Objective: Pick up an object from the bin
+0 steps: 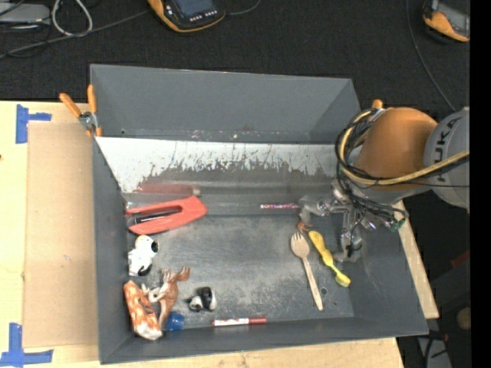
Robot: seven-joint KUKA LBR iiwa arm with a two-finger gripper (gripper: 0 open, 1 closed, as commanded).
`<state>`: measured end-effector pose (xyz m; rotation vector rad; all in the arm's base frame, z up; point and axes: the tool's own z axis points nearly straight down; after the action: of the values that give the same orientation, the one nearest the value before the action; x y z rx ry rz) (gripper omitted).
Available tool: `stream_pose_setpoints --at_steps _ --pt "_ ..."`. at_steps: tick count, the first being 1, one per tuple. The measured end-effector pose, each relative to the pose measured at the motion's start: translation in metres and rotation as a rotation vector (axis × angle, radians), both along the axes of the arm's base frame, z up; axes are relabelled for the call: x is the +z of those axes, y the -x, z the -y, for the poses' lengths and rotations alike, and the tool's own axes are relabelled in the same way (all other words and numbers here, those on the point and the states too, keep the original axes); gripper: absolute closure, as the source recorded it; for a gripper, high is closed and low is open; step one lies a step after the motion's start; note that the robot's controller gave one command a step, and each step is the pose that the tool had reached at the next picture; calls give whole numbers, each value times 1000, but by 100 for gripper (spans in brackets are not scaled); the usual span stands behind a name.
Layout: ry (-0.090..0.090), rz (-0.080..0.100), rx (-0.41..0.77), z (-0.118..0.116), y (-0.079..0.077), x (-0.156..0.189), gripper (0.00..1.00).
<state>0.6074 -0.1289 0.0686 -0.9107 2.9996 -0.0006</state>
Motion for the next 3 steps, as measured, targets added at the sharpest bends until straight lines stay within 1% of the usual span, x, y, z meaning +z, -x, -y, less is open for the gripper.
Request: stream_pose_setpoints --at_steps 1,2,3 --pt "1 -5 345 -25 26 1 0" --pt "-2 -5 -25 -36 53 2 0" --pt "-2 -2 339 -30 33 2 100"
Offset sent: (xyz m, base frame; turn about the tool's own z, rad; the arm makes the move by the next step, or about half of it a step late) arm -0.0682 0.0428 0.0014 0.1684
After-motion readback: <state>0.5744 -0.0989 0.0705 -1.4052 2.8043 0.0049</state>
